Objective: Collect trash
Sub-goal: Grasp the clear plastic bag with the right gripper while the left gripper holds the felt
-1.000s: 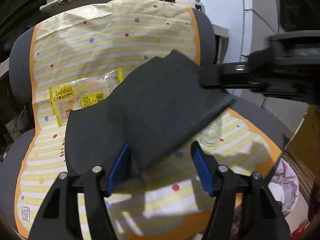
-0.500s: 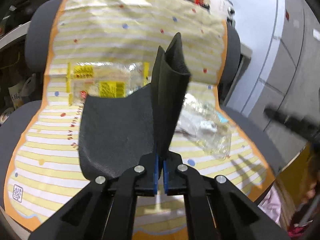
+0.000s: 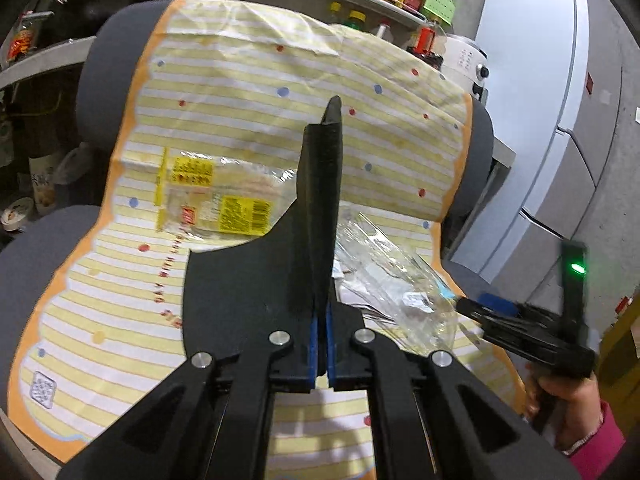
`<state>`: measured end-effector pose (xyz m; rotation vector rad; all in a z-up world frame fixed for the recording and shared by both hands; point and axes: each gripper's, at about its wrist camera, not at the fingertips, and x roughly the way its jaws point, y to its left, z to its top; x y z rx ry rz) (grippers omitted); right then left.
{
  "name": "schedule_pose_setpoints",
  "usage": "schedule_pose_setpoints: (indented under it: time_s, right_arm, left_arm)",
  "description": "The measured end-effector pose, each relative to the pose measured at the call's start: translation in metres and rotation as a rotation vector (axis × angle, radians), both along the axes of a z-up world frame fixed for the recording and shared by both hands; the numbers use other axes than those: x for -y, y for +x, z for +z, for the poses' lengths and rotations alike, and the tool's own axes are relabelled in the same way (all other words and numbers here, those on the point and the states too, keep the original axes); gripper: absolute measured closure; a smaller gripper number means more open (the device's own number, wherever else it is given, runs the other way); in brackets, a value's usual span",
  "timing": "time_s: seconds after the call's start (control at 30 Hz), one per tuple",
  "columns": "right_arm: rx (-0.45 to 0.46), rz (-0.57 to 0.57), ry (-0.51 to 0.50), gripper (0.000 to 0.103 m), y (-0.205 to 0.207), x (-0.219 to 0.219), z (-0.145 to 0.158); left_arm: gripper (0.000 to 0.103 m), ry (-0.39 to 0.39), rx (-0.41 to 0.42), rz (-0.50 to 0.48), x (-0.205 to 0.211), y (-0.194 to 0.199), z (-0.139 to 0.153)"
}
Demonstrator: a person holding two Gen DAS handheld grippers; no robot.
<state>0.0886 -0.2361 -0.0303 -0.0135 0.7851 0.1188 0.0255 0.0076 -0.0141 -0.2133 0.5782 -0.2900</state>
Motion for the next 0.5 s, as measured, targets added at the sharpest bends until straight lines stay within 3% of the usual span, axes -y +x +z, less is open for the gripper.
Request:
schedule_pose_setpoints:
  time_s: [0.33, 0.37, 0.4, 0.5]
  right_arm:
    - [-0.04, -0.012, -0.284, 0.051, 0.038, -0.024, -0.027]
    - [-0.035, -0.013, -0.283, 0.057, 0.038, -0.022, -0.027]
    - [-0.022, -0.014, -0.274, 0.074, 0.037, -0.021, -0.025]
    - [0.088, -0.033, -0.204, 0.096, 0.023, -0.01, -0.004]
  left_arm:
    - [0.102, -0.01, -0.022, -0.026, 0.008, 0.006, -0.01]
    - [0.102, -0.009, -0.02, -0.024, 0.007, 0.006, -0.01]
    - [0.102, -0.006, -0.016, -0.02, 0.007, 0.005, -0.009]
    - [0.102, 0.005, 0.006, -0.003, 0.002, 0.002, -0.003]
